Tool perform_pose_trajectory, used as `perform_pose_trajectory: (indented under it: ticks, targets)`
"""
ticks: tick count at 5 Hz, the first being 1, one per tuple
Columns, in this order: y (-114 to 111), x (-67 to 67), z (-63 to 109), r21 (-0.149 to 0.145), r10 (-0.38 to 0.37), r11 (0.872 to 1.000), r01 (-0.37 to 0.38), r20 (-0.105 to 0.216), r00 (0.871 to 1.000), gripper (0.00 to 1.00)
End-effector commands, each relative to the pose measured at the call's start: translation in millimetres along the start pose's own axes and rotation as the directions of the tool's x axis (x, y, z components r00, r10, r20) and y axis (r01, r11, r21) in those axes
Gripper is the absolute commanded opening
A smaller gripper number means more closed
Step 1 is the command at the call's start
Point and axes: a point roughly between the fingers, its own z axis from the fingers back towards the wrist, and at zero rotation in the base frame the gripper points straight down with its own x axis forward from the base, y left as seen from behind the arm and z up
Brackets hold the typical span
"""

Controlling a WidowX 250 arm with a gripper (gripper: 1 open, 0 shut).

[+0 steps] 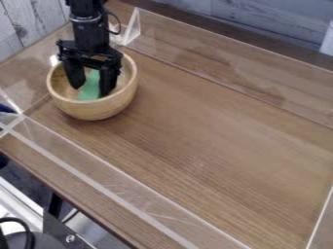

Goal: Remove the green block from inside the brown bowl and put it on the table

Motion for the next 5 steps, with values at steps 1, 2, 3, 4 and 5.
perform_pose_trajectory:
  ticks: [1,2,3,4,5]
  targets:
    - [8.2,11.0,13.3,0.012,0.019,1.0,-0.019,0.055,0.998,1.0]
    - [8.6,13.4,11.6,0.008,0.022,1.0,-0.022,0.055,0.998,1.0]
    - [8.8,15.3,10.4,0.002,0.025,1.0,-0.025,0.055,0.998,1.0]
    - [8.5,16.8,10.4,-0.004,0.026,1.0,-0.026,0.056,0.998,1.0]
    - [8.1,17.8,11.5,-0.01,0.028,1.0,-0.027,0.057,0.998,1.0]
